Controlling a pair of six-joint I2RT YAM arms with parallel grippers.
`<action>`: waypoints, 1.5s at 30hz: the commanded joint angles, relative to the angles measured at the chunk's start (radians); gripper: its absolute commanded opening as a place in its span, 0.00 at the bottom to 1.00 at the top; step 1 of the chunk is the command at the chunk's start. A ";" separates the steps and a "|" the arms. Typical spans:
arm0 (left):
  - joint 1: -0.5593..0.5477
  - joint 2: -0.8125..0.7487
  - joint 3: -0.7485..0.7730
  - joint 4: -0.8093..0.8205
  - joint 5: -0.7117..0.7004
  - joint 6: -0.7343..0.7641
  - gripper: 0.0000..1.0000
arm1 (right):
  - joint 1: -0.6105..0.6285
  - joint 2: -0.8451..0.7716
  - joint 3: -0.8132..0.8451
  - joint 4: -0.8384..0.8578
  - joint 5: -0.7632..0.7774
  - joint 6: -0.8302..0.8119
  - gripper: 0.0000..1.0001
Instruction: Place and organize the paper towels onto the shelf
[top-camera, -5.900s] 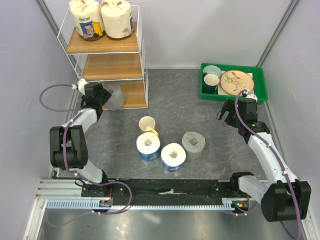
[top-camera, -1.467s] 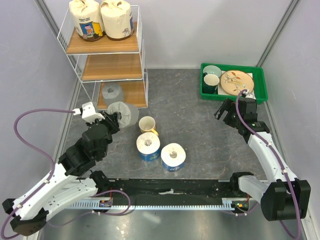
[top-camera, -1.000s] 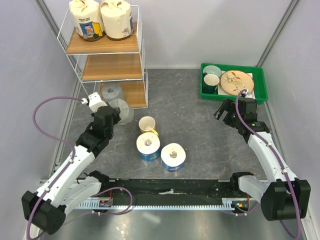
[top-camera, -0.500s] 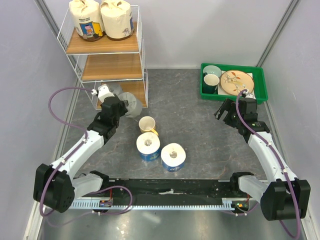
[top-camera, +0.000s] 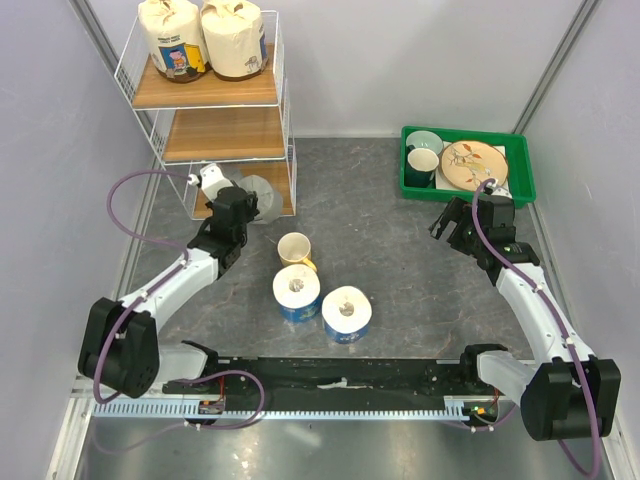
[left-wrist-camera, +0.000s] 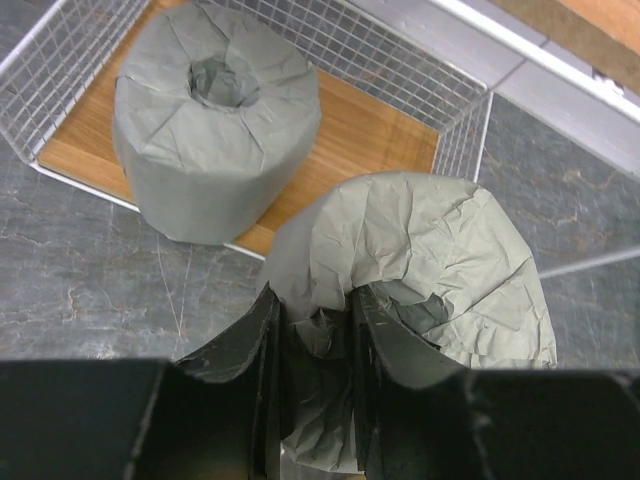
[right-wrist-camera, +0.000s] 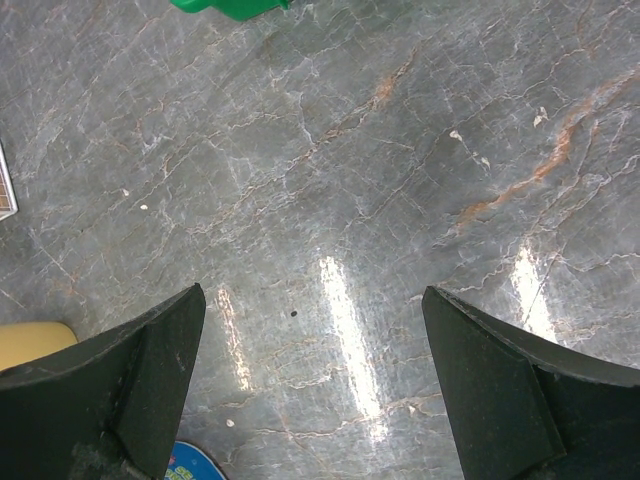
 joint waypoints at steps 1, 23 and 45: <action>0.012 0.035 0.055 0.128 -0.074 -0.022 0.25 | -0.005 -0.004 0.022 0.018 0.015 -0.014 0.98; 0.043 0.238 0.119 0.236 -0.083 0.015 0.26 | -0.018 -0.007 0.041 -0.005 0.041 -0.025 0.98; 0.053 0.367 0.205 0.254 -0.143 0.075 0.27 | -0.022 0.005 0.088 -0.041 0.055 -0.037 0.98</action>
